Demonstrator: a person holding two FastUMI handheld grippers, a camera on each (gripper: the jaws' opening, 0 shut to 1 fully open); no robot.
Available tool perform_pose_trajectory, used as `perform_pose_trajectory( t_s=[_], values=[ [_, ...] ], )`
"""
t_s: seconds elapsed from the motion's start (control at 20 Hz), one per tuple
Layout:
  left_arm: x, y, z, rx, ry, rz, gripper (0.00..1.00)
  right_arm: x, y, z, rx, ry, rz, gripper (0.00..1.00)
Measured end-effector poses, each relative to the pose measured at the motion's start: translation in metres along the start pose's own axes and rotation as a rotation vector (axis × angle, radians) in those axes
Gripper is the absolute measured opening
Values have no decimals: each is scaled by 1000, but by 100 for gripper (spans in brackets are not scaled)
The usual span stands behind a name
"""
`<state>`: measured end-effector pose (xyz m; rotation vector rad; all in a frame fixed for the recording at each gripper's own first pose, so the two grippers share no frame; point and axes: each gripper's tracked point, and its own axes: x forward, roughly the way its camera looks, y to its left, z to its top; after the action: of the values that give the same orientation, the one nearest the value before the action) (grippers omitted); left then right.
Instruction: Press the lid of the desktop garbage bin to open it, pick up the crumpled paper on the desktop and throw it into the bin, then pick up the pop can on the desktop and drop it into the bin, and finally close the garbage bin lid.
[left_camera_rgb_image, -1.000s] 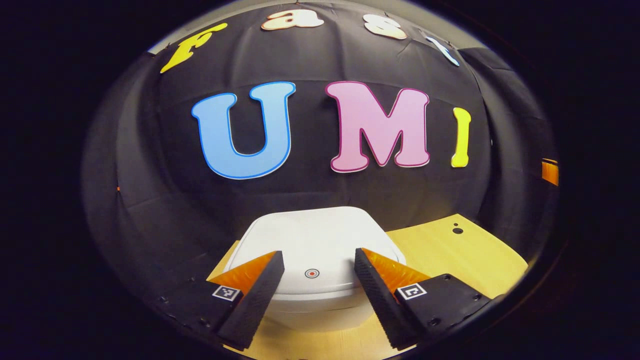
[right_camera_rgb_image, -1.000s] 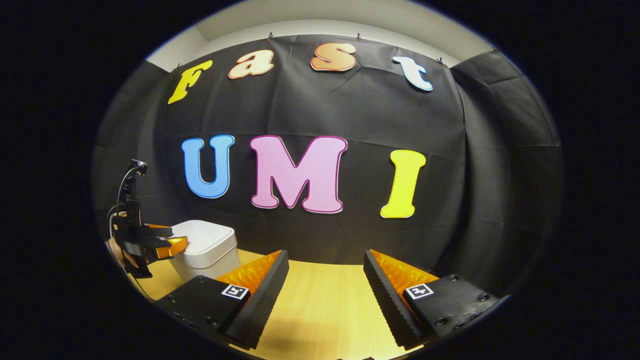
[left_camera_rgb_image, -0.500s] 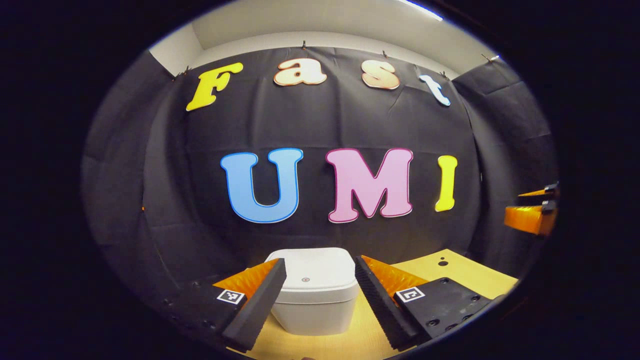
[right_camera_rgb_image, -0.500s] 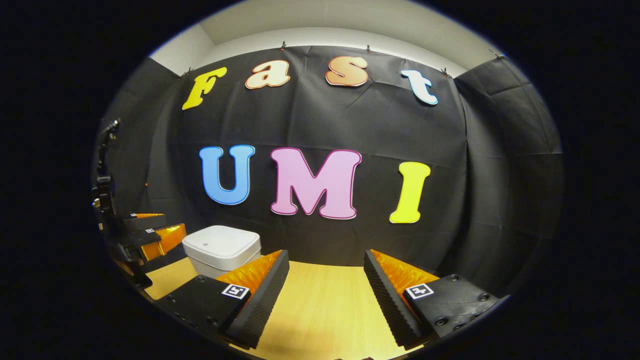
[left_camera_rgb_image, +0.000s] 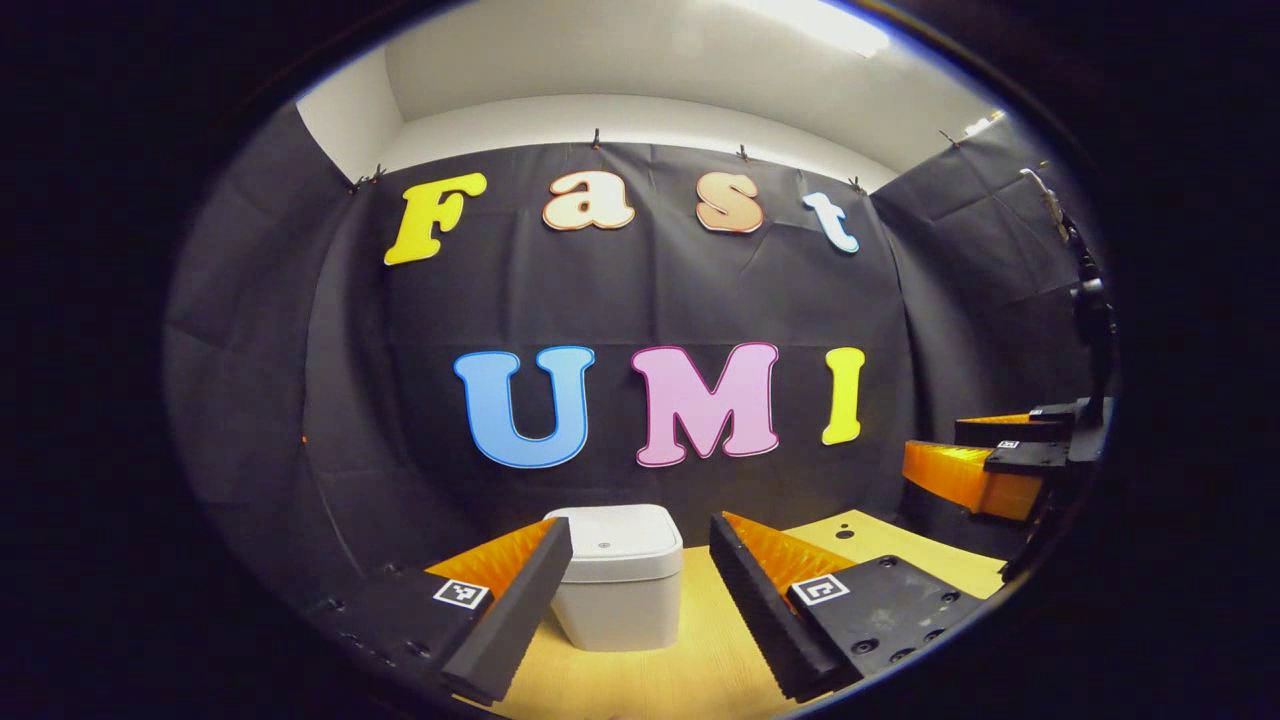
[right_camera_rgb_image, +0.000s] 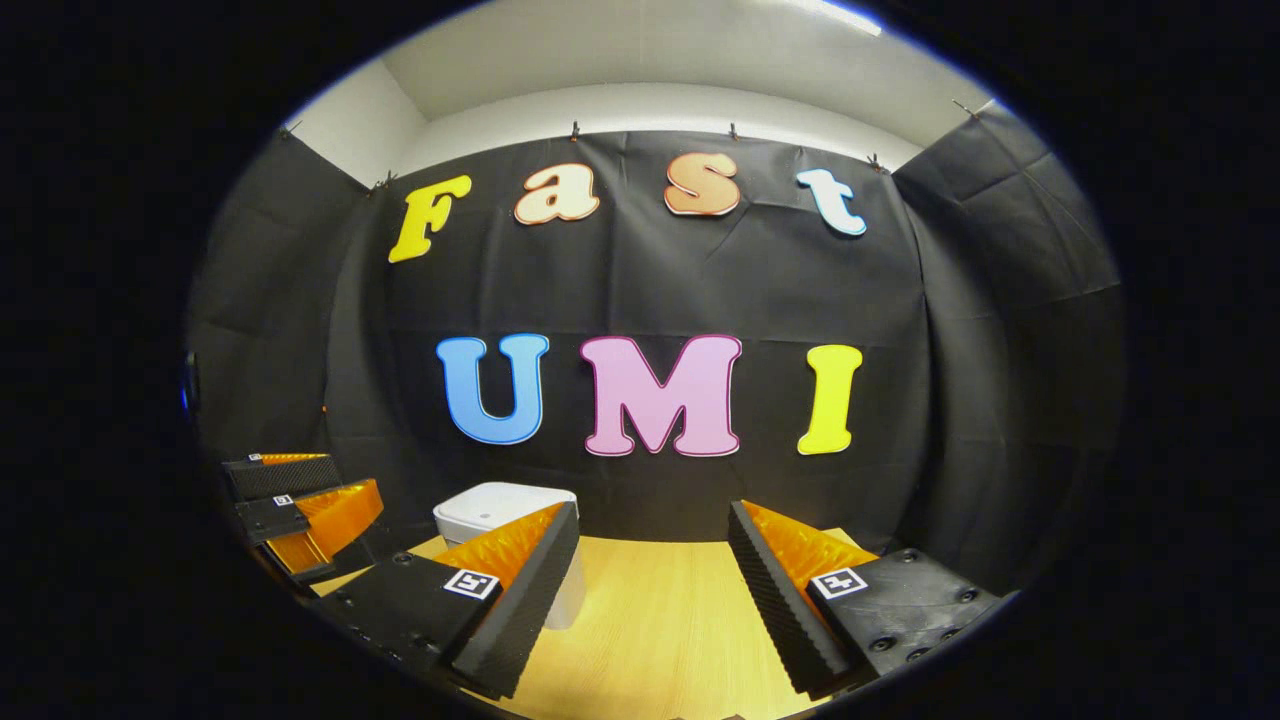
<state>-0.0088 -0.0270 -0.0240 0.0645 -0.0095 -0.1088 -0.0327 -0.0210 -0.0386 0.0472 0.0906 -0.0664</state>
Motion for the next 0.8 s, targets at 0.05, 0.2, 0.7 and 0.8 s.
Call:
perform_pose_trajectory(
  t_s=[0.05, 0.2, 0.7, 0.8],
  values=[
    [-6, 1, -1, -18, -1, 3, 94, -4, 2, 0, 1, 1, 1, 96],
    [-16, 12, -8, -27, 9, 19, 94, -13, 5, -1, 12, -1, -4, 97],
    [-30, 25, -15, -43, 21, 37, 94, -26, 3, 0, 5, 6, -21, 97],
    [-32, 23, -13, -32, 17, 30, 94, -28, 5, 3, -1, -6, -16, 97]
  ],
)
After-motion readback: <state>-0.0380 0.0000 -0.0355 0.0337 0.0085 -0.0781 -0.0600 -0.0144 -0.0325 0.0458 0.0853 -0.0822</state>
